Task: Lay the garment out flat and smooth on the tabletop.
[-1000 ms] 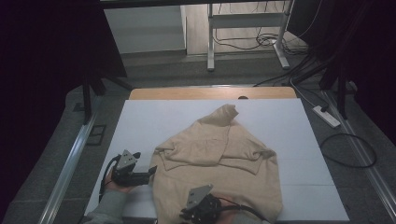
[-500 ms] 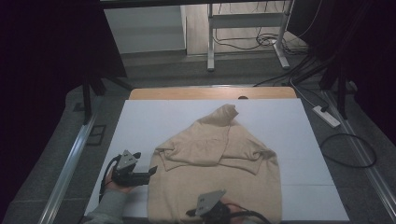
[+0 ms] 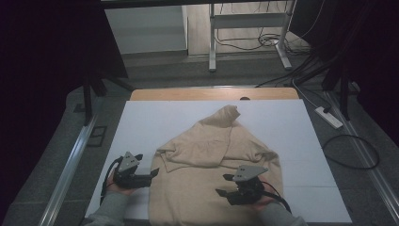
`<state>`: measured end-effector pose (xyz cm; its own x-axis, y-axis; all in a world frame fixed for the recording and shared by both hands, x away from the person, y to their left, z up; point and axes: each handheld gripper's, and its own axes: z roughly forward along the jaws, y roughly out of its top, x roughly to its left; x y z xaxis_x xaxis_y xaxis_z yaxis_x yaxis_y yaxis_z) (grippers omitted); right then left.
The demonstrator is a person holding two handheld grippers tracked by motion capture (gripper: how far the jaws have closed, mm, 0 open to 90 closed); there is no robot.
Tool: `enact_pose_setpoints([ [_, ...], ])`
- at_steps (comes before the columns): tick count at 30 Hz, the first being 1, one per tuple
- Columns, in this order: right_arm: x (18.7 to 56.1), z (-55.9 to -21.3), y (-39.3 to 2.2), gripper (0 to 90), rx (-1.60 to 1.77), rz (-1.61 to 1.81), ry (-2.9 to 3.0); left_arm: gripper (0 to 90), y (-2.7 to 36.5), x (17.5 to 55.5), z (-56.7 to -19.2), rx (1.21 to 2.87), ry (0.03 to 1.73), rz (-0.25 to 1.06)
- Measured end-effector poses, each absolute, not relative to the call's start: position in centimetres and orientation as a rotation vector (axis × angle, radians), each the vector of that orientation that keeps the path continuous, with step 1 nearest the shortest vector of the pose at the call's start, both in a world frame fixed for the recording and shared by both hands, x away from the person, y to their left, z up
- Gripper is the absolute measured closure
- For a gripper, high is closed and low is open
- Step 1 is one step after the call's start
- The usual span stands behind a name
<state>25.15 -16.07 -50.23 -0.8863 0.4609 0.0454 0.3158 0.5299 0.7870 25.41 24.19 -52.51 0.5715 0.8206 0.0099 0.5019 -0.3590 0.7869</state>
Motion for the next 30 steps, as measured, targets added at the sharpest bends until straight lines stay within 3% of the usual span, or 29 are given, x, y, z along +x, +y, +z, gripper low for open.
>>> enact_pose_setpoints([
  [12,25.4,-50.8,-23.3,40.4,0.872,1.241,2.48,13.9,21.8,25.3,-51.8,2.071,0.981,0.509],
  [23,25.1,-50.9,-26.6,39.9,0.967,1.261,2.416,14.0,17.9,25.9,-51.1,2.13,0.896,0.439],
  [30,25.6,-51.3,-26.4,38.6,0.975,1.222,2.416,14.1,16.2,27.0,-51.1,2.155,0.884,0.406],
])
